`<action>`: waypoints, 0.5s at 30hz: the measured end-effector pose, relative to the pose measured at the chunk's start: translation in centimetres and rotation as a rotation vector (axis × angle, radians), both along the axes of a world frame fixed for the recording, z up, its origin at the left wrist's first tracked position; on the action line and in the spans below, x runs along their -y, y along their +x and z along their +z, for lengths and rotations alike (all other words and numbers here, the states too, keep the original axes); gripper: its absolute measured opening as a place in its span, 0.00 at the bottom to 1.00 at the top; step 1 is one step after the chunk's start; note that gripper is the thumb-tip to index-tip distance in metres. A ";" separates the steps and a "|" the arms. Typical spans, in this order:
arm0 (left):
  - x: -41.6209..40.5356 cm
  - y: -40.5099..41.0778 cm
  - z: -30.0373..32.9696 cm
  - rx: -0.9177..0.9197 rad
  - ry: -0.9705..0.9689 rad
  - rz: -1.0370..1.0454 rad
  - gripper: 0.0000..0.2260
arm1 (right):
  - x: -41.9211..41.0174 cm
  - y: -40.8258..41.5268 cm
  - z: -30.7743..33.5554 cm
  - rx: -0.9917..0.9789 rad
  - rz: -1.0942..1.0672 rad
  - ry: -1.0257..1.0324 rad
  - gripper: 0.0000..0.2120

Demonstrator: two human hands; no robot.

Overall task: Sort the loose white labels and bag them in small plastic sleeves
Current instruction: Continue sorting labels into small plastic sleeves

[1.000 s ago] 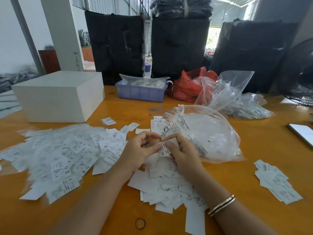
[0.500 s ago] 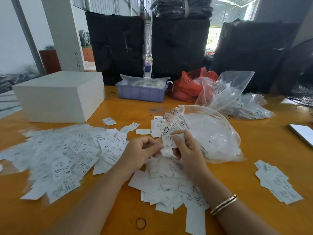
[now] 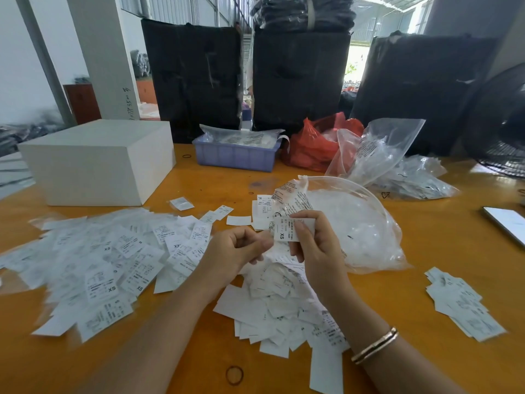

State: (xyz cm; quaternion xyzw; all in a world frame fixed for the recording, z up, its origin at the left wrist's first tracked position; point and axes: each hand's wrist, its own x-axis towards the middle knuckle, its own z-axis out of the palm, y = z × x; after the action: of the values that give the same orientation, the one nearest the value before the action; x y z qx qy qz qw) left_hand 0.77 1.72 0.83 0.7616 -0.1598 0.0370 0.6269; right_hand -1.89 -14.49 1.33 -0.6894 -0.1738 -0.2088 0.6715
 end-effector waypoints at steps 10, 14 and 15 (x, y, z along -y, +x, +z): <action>0.1 -0.3 0.2 0.034 -0.020 -0.038 0.15 | 0.2 0.0 0.1 0.008 -0.081 -0.011 0.10; 0.2 -0.3 0.5 0.021 -0.012 -0.056 0.15 | 0.2 0.0 0.3 0.039 -0.060 -0.021 0.09; 0.3 -0.4 0.5 0.015 -0.010 -0.059 0.15 | 0.2 0.0 0.3 0.042 -0.054 -0.036 0.09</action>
State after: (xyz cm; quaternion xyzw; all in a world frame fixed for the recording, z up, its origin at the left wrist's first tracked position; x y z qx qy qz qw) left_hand 0.41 1.47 1.29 0.7532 -0.1866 0.0250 0.6302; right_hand -1.90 -14.64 1.61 -0.7013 -0.1726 -0.2381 0.6493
